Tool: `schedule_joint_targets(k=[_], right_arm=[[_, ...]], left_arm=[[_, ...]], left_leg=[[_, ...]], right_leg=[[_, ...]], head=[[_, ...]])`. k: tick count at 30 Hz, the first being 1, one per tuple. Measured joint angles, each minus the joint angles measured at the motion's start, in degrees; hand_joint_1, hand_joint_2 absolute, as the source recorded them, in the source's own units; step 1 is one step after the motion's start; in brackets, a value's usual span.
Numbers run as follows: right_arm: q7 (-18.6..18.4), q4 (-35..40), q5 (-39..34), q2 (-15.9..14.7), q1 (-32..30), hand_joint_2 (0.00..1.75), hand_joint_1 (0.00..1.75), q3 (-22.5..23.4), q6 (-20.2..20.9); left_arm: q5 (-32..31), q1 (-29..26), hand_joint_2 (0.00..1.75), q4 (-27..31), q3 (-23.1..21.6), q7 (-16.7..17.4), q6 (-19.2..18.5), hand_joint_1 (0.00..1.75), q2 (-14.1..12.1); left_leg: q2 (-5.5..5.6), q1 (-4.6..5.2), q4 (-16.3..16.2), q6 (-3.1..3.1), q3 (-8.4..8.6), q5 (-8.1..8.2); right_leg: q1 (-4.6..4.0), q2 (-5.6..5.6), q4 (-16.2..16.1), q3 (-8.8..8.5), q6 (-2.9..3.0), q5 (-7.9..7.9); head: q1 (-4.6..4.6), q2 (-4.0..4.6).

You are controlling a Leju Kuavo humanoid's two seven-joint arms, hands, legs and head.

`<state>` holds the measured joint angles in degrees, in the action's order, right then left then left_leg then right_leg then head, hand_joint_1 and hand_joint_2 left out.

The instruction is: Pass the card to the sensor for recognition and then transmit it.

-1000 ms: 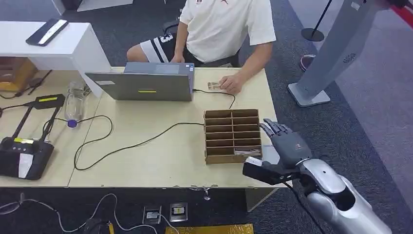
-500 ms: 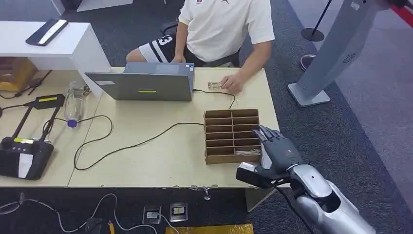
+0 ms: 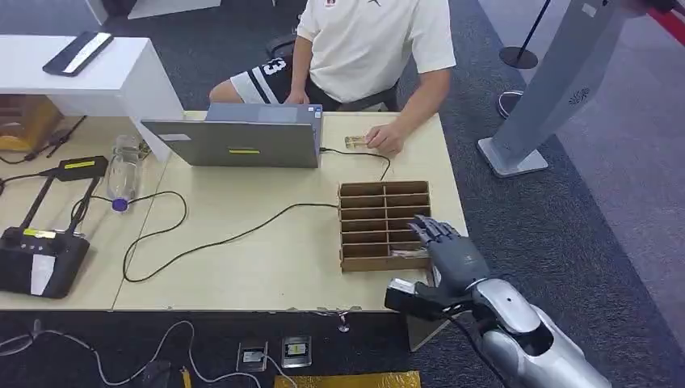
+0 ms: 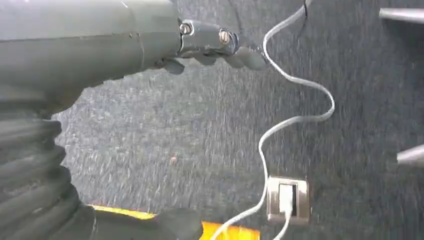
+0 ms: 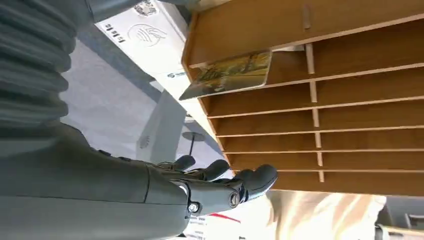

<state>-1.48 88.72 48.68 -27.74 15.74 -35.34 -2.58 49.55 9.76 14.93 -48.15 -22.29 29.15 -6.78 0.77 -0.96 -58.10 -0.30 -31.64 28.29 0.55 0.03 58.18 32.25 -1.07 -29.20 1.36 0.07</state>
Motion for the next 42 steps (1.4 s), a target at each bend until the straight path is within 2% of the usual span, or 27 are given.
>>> schedule_joint_targets(k=[4, 16, 24, 32, 42], right_arm=[[1.7, -1.31, 0.13, 1.11, 0.36, 1.75, 0.0, -0.7, -2.27], [2.36, -4.37, 0.37, 3.1, 1.67, 1.75, 0.0, -2.18, -2.73], [1.02, -5.03, 0.85, 3.71, 2.15, 1.75, 0.0, -2.25, -2.34], [0.08, -6.32, 1.49, 3.87, 2.76, 1.75, 0.0, -1.53, -6.16], [-0.26, -6.95, 1.16, 3.69, 2.77, 1.75, 0.0, -0.26, -6.69]], left_arm=[[-0.13, 0.05, 1.75, 0.0, -0.31, 0.0, -1.15, 0.0, -2.1], [-0.31, 0.2, 1.75, 0.0, -0.46, 0.79, -2.16, 0.0, -4.11], [-0.28, 0.13, 1.75, 0.0, -0.55, 0.83, -2.07, 0.0, -4.39], [0.15, 0.1, 1.75, 0.0, -0.61, 0.85, -2.09, 0.0, -4.43], [-0.02, 0.1, 1.75, 0.0, -0.68, 0.85, -1.98, 0.0, -4.41]], left_leg=[[0.01, 0.0, 0.0, -0.01, 0.02, 0.0], [0.03, 0.02, 0.0, -0.01, -0.01, -0.01], [0.03, 0.01, 0.01, -0.01, -0.01, -0.01], [0.03, 0.01, 0.0, -0.01, 0.0, -0.01], [0.02, 0.01, 0.0, -0.01, 0.01, -0.01]], right_leg=[[0.0, 0.03, 0.0, 0.0, 0.01, -0.01], [0.01, 0.06, -0.01, 0.0, 0.01, -0.01], [0.01, 0.03, 0.0, 0.01, 0.01, -0.01], [0.01, 0.02, -0.01, 0.01, 0.01, -0.01], [0.01, 0.0, -0.01, 0.04, 0.01, -0.01]], head=[[-0.07, 0.0], [-0.02, 0.0], [-0.04, 0.0], [-0.02, 0.0], [-0.02, 0.0]])
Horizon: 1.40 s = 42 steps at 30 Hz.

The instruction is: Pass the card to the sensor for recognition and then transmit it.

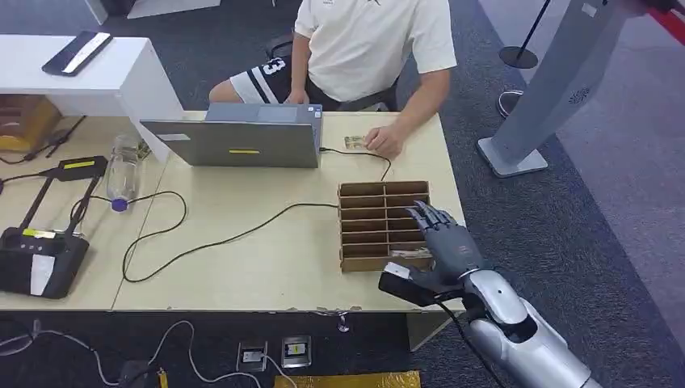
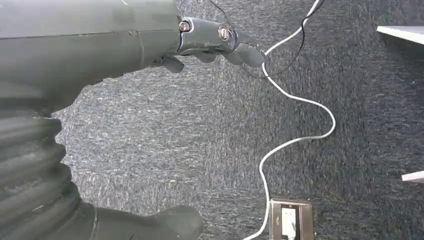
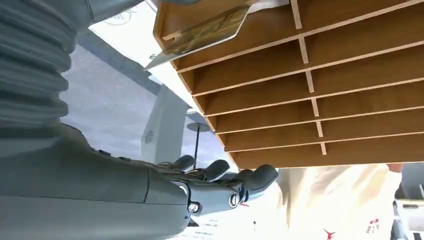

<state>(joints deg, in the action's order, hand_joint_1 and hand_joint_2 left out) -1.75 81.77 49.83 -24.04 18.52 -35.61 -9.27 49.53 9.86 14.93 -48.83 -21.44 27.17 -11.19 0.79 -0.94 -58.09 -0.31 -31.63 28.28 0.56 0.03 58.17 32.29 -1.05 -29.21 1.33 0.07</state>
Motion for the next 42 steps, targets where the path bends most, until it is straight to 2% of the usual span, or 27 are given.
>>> schedule_joint_targets(k=[7, 14, 21, 27, 42], right_arm=[[-0.07, -0.02, -0.02, -0.02, -0.07, 1.75, 0.0, 0.0, 0.0], [-0.15, -0.02, -0.09, -0.02, -0.64, 1.75, 0.0, 0.0, 0.04], [0.04, -0.02, -0.46, -0.02, -0.79, 1.75, 0.0, -0.04, 1.9], [0.04, 0.0, -0.9, -0.02, -0.8, 1.75, 0.0, -0.2, 3.69], [0.04, 0.07, -1.03, -0.02, -0.8, 1.75, 0.0, -0.31, 4.41]], left_arm=[[-0.11, 0.0, 1.75, 0.0, 0.0, 0.0, 0.04, 0.0, 0.0], [0.15, -0.1, 1.75, 0.0, 0.0, -0.81, 1.66, 0.0, 0.57], [-0.28, 0.11, 1.75, 0.0, -0.02, -0.55, -0.2, 0.0, 0.59], [-0.35, 0.21, 1.75, 0.0, -0.02, -0.24, -0.26, 0.0, 0.31], [-0.52, 0.21, 1.75, 0.0, -0.02, -0.24, -0.22, 0.0, 0.02]], left_leg=[[0.0, 0.0, 0.0, 0.0, 0.0, 0.0], [0.0, 0.0, 0.0, 0.0, -0.01, 0.0], [0.0, 0.0, 0.0, 0.0, 0.0, 0.0], [-0.01, 0.0, 0.0, 0.0, 0.01, 0.0], [-0.01, 0.0, 0.0, 0.0, 0.01, 0.0]], right_leg=[[0.0, 0.0, 0.0, 0.0, 0.0, 0.0], [0.0, 0.0, 0.0, 0.0, 0.0, 0.0], [0.0, 0.0, 0.0, -0.01, 0.0, 0.0], [0.0, 0.0, 0.0, -0.01, 0.0, 0.0], [0.0, -0.01, 0.0, -0.01, 0.0, 0.0]], head=[[0.0, 0.0], [0.0, 0.0], [0.0, 0.0], [0.0, 0.0], [0.0, 0.0]])
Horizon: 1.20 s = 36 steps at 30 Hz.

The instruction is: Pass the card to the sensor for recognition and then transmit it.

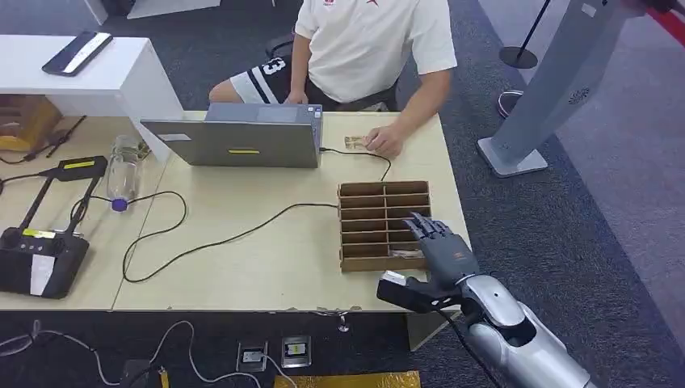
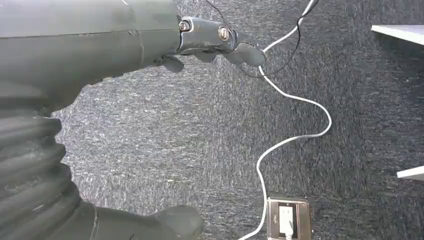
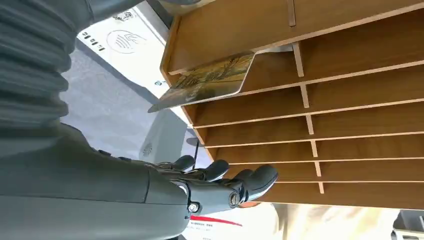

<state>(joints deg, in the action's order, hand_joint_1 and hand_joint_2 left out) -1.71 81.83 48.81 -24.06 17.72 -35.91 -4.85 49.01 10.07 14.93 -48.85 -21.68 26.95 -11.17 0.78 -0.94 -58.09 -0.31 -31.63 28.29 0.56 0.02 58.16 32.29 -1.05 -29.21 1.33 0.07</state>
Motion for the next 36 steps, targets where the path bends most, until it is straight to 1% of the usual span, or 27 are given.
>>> schedule_joint_targets(k=[1, 2, 4, 7, 12, 30, 36], right_arm=[[0.0, 0.0, 0.0, 0.0, 0.0, 1.75, 1.15, 0.02, 0.0], [0.0, 0.0, 0.0, 0.0, 0.0, 1.75, 1.75, 0.02, 0.0], [-0.2, 0.0, -0.11, 0.0, 0.0, 1.75, 1.75, 0.0, 0.22], [-1.88, 0.35, -0.74, 0.02, -0.36, 1.75, 1.75, -0.09, 1.55], [-2.03, 0.83, -1.64, -0.11, -0.45, 1.75, 1.75, -0.13, 3.1], [-1.92, 1.03, -1.79, -0.26, -0.19, 1.75, 1.75, 0.07, 3.76], [-1.86, 1.05, -1.38, -0.22, -0.18, 1.75, 1.75, 0.07, 3.39]], left_arm=[[0.02, 0.0, 1.75, 0.0, 0.0, 0.0, 0.02, 0.0, 0.0], [0.02, 0.0, 1.75, 0.0, 0.0, 0.0, 0.0, 0.0, 0.0], [0.02, 0.0, 1.75, 0.0, 0.0, 0.02, 0.0, 0.0, -0.02], [0.02, -0.03, 1.75, 0.0, 0.0, 0.15, -0.07, 0.0, -0.02], [-0.09, -0.04, 1.75, 0.0, 0.0, 0.26, -0.11, 0.0, -0.07], [-0.81, -0.01, 1.75, 0.0, -0.02, 0.28, -0.02, 0.0, -0.07], [-1.01, 0.01, 1.75, 0.0, -0.04, 0.28, 0.0, 0.0, -0.07]], left_leg=[[0.0, 0.0, 0.0, 0.0, 0.0, 0.0], [0.0, 0.0, 0.0, 0.0, 0.0, 0.0], [0.0, 0.0, 0.0, 0.0, 0.0, 0.0], [0.0, 0.0, 0.0, 0.0, -0.01, 0.0], [0.0, 0.0, 0.0, 0.0, -0.01, 0.0], [0.0, 0.0, 0.0, 0.0, 0.01, 0.0], [0.0, 0.0, 0.0, 0.0, 0.0, 0.0]], right_leg=[[0.0, 0.0, 0.0, 0.0, 0.0, 0.0], [0.0, 0.0, 0.0, 0.0, 0.0, 0.0], [0.0, 0.0, 0.0, 0.0, 0.0, 0.0], [0.0, 0.01, 0.0, -0.01, 0.0, 0.0], [0.0, 0.0, 0.0, 0.0, 0.0, 0.0], [0.0, 0.0, 0.0, -0.01, 0.0, 0.0], [0.0, 0.0, 0.0, -0.01, 0.0, 0.0]], head=[[-0.02, 0.0], [0.0, 0.0], [0.0, 0.0], [0.0, 0.0], [0.0, 0.0], [0.0, 0.0], [0.0, 0.0]])
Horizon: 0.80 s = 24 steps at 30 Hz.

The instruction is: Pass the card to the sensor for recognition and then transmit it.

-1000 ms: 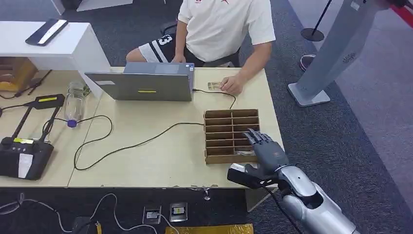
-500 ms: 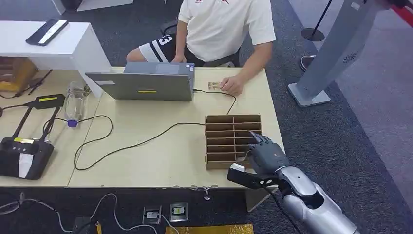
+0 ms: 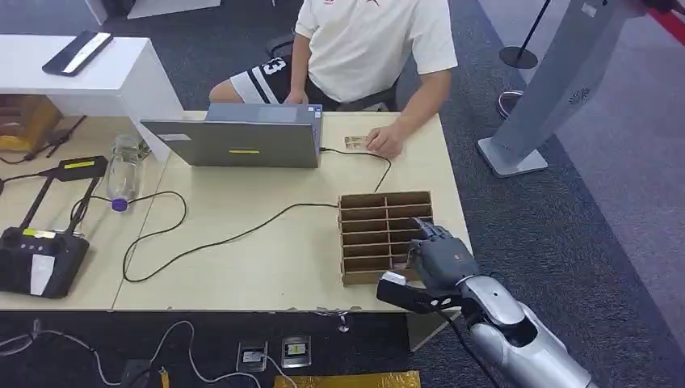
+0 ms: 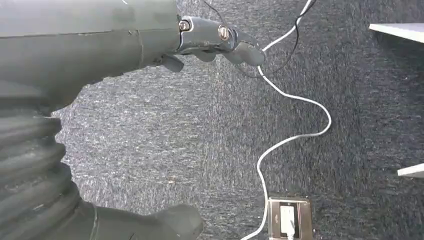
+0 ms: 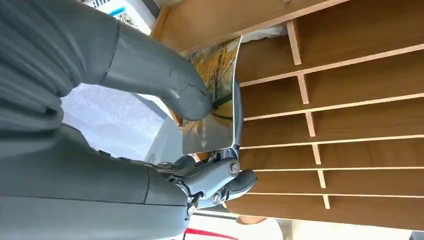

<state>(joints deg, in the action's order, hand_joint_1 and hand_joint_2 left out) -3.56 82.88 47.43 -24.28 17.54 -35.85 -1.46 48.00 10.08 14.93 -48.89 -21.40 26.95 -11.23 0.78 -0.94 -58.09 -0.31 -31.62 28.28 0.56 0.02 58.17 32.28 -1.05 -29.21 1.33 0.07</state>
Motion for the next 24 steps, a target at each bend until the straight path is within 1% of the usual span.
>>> schedule_joint_targets(k=[4, 6, 11, 13, 16, 20, 24], right_arm=[[0.63, 0.0, 0.44, 0.02, 0.26, 1.75, 1.75, 0.02, -0.92], [1.47, 0.0, 0.92, 0.04, 0.88, 1.75, 1.75, 0.31, -2.06], [4.31, -0.02, 2.32, 0.11, 3.96, 1.75, 1.75, 2.1, -4.29], [5.75, -0.02, 2.84, 0.11, 5.74, 1.75, 1.75, 3.28, -5.77], [7.93, -0.17, 3.67, 0.11, 10.02, 1.75, 1.75, 6.12, -9.38], [10.99, -1.33, 3.93, -0.02, 16.07, 1.75, 1.75, 9.51, -9.96], [12.68, -3.65, 4.46, -0.02, 21.86, 1.75, 1.75, 12.22, -10.84]], left_arm=[[-0.11, 0.08, 1.75, 0.0, -0.04, 0.0, 0.0, 0.0, 0.0], [-0.33, 0.2, 1.75, 0.0, -0.04, 0.0, 0.0, 0.0, 0.02], [-0.83, 0.55, 1.75, 0.0, -0.39, 0.0, 0.04, 0.0, 0.02], [-1.22, 0.79, 1.75, 0.0, -0.55, 0.0, 0.15, 0.0, 0.02], [-1.75, 1.29, 1.75, 0.0, -0.9, -0.15, 0.53, 0.0, 0.02], [-2.01, 1.9, 1.75, 0.0, -1.05, -0.2, 0.79, 0.0, 0.09], [-2.21, 2.35, 1.75, 0.0, -1.07, -0.22, 1.05, 0.0, 0.24]], left_leg=[[0.0, 0.0, 0.0, 0.0, 0.0, 0.0], [0.0, 0.0, 0.0, 0.0, -0.01, 0.0], [-0.02, 0.01, 0.0, 0.0, 0.0, -0.01], [-0.02, 0.02, 0.0, -0.02, 0.0, -0.03], [-0.02, 0.02, -0.01, 0.0, 0.0, -0.05], [-0.02, 0.03, -0.01, 0.0, 0.0, -0.05], [-0.02, 0.03, -0.02, 0.0, -0.01, -0.05]], right_leg=[[0.0, 0.0, 0.0, 0.0, 0.0, 0.0], [0.0, -0.01, 0.01, 0.0, 0.0, 0.0], [0.01, -0.02, 0.01, -0.01, -0.01, 0.03], [0.02, -0.02, 0.01, 0.0, -0.01, 0.06], [0.02, -0.01, 0.01, 0.0, 0.0, 0.07], [0.02, -0.01, 0.02, 0.0, 0.0, 0.08], [0.02, 0.0, 0.02, 0.0, 0.0, 0.08]], head=[[-0.02, 0.0], [-0.02, 0.0], [0.0, 0.0], [0.0, 0.0], [0.0, 0.0], [-0.02, 0.0], [0.0, 0.0]])
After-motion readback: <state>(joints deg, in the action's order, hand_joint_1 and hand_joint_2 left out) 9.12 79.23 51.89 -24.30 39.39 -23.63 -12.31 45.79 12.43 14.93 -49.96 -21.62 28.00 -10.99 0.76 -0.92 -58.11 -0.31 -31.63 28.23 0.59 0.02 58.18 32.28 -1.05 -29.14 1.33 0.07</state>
